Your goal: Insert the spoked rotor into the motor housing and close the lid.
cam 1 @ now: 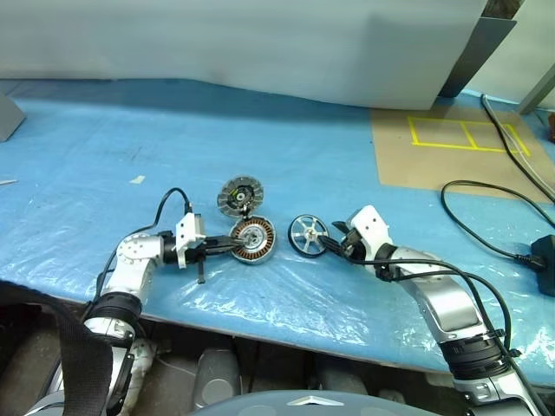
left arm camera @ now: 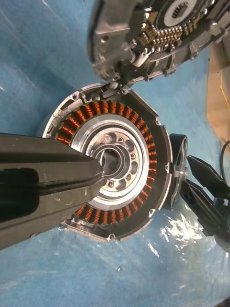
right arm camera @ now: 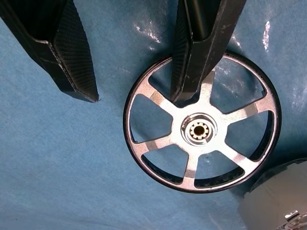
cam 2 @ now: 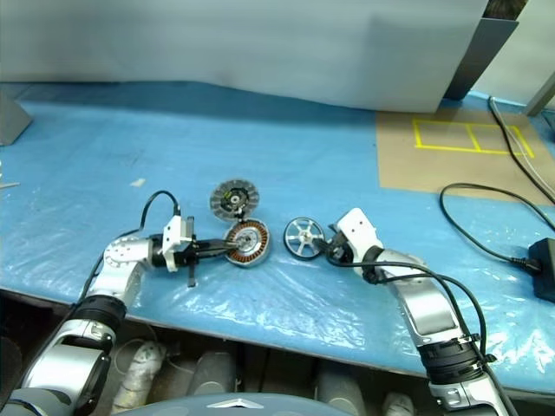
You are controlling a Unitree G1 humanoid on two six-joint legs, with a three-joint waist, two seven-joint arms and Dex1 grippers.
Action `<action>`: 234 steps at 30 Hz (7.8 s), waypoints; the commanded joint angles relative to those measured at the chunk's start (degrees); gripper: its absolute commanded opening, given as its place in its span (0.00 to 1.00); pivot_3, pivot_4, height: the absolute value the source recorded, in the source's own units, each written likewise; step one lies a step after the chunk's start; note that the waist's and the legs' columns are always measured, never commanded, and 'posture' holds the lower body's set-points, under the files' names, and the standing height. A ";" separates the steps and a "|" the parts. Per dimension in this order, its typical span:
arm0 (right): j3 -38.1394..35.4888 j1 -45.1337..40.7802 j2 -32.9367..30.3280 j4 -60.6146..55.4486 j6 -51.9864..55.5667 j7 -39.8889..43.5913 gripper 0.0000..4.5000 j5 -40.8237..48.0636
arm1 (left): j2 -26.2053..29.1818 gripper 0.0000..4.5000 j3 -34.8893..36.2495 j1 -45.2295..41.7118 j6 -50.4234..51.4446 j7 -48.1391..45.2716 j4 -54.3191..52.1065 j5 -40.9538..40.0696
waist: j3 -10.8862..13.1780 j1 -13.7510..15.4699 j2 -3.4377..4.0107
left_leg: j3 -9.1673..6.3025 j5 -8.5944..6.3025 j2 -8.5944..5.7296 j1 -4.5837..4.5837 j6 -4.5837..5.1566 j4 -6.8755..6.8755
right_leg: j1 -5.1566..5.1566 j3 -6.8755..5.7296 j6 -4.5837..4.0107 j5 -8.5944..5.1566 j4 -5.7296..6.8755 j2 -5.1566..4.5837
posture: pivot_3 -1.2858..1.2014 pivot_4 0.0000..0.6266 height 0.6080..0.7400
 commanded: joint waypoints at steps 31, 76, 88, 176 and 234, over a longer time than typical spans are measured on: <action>1.25 0.50 0.42 2.91 -2.72 0.37 0.55 -1.04 | 0.93 0.30 5.28 2.70 38.02 13.81 -38.87 -14.35 | 0.19 -0.44 -0.35 | 0.08 0.00 0.01 -0.14 0.00 -0.07 | -0.17 0.04 -0.02 -0.01 -0.04 0.08 | 0.52 0.24 1.00; -6.01 -4.81 -5.91 -14.48 13.00 7.61 0.55 13.18 | 8.84 0.99 1.32 13.05 26.53 19.48 -29.96 1.66 | 0.22 -1.21 -0.36 | 0.03 0.00 0.00 -0.42 -0.01 -0.03 | -0.40 0.01 0.05 0.04 -0.04 0.14 | 0.52 0.24 1.00; -4.84 -3.05 -5.90 -12.42 10.85 5.12 0.55 10.74 | 7.83 0.96 0.53 10.96 23.01 20.66 -21.51 5.57 | 0.21 -1.37 -0.36 | 0.03 0.00 -0.04 -0.39 -0.01 0.01 | -0.39 0.02 0.18 0.12 0.03 0.15 | 0.52 0.24 1.00; 1.08 2.20 -12.59 -13.99 5.21 13.86 0.55 8.07 | 3.28 0.15 -3.58 3.29 30.25 20.69 -33.28 3.35 | -0.01 -1.35 -0.08 | 0.00 0.01 -0.02 -0.47 0.05 0.10 | -0.38 -0.04 0.07 0.06 0.04 0.14 | 0.52 0.24 1.00; 4.34 -17.71 -9.39 -7.64 5.74 20.35 0.10 10.01 | 10.40 0.60 8.43 10.89 41.66 18.47 -43.58 -9.58 | -0.01 -1.57 -0.07 | 0.02 0.06 -0.03 -0.41 0.12 0.11 | -0.38 -0.03 -0.02 0.02 0.11 0.18 | 0.52 0.24 1.00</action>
